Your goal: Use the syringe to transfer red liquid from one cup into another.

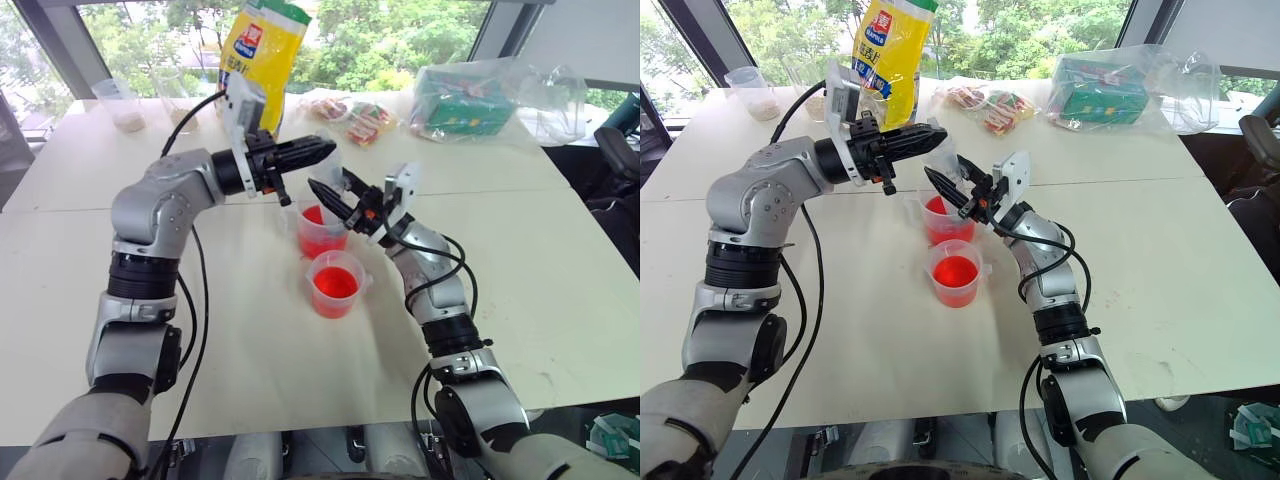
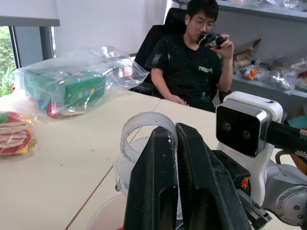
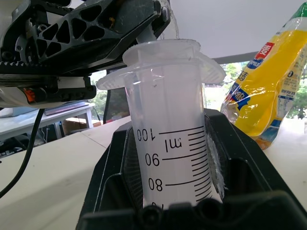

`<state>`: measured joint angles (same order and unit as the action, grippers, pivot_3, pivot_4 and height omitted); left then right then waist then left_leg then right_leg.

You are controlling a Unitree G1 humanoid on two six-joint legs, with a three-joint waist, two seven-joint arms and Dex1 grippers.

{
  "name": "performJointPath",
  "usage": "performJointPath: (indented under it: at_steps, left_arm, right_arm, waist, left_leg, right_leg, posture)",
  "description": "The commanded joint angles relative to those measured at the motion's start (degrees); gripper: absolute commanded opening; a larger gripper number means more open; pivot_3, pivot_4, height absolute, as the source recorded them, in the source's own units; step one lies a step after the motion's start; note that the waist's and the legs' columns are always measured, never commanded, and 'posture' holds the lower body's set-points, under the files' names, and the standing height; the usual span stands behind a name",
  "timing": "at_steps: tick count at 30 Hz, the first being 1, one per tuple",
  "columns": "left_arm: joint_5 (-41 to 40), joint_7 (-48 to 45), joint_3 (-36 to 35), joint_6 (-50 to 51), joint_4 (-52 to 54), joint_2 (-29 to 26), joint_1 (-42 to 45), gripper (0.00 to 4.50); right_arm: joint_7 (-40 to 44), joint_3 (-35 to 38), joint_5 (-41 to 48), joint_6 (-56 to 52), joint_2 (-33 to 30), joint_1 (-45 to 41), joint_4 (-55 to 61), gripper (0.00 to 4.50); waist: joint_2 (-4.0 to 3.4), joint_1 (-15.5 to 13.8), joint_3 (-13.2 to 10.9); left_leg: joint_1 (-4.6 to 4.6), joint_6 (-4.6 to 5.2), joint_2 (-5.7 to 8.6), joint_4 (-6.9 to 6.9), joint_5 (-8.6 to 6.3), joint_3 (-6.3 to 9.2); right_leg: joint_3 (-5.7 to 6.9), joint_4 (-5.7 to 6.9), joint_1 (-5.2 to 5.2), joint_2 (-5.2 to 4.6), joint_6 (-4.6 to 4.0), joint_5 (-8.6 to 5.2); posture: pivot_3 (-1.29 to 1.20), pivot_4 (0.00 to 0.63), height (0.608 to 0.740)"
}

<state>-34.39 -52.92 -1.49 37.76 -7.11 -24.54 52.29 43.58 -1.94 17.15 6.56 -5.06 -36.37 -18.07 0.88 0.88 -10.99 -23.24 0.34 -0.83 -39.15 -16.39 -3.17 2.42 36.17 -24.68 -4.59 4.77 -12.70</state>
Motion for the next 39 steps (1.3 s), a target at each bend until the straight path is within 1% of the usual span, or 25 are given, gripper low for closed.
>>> performJointPath:
  at_steps: [1, 8, 22, 39]
  left_arm:
    - [-0.7, 1.5, -4.2, -2.6, 1.2, -0.9, 4.5, 0.03]
    - [-1.0, 2.1, -5.2, -3.0, 0.3, -1.3, 6.6, 0.03]
    - [-1.0, 2.4, -5.9, -3.8, -0.9, -1.3, 7.9, 0.03]
    - [-0.8, 1.6, -5.1, -3.3, -0.4, -1.3, 6.6, 0.03]
  right_arm:
    - [2.2, -2.5, -0.6, -0.8, 0.3, 1.1, -0.3, 1.40]
    - [2.5, -2.8, -0.6, -0.9, 0.6, 1.2, -0.5, 1.40]
    - [2.7, -3.0, -0.6, -1.2, 0.6, 1.3, -0.5, 1.40]
    - [2.4, -2.7, -0.3, -1.7, 0.7, 0.9, 0.2, 1.40]
  waist:
    - [0.00, 0.0, 0.0]
    - [0.00, 0.0, 0.0]
    - [0.00, 0.0, 0.0]
    - [0.00, 0.0, 0.0]
  left_leg:
    - [0.00, 0.00, 0.00, 0.00, 0.00, 0.00]
    - [-0.01, 0.00, 0.00, 0.00, 0.00, 0.00]
    - [-0.02, 0.00, 0.00, 0.00, 0.00, 0.00]
    - [-0.01, 0.00, 0.00, 0.00, 0.00, 0.00]
  right_leg:
    - [0.00, 0.00, 0.00, 0.00, 0.00, 0.00]
    - [0.00, -0.01, 0.00, 0.00, 0.00, 0.00]
    - [0.00, -0.01, -0.01, 0.00, 0.00, 0.00]
    - [0.00, -0.01, -0.01, 0.00, 0.00, 0.00]
  posture:
    - [0.00, 0.150, 0.740]
    - [0.00, 0.150, 0.740]
    - [0.00, 0.150, 0.740]
    - [0.00, 0.150, 0.740]
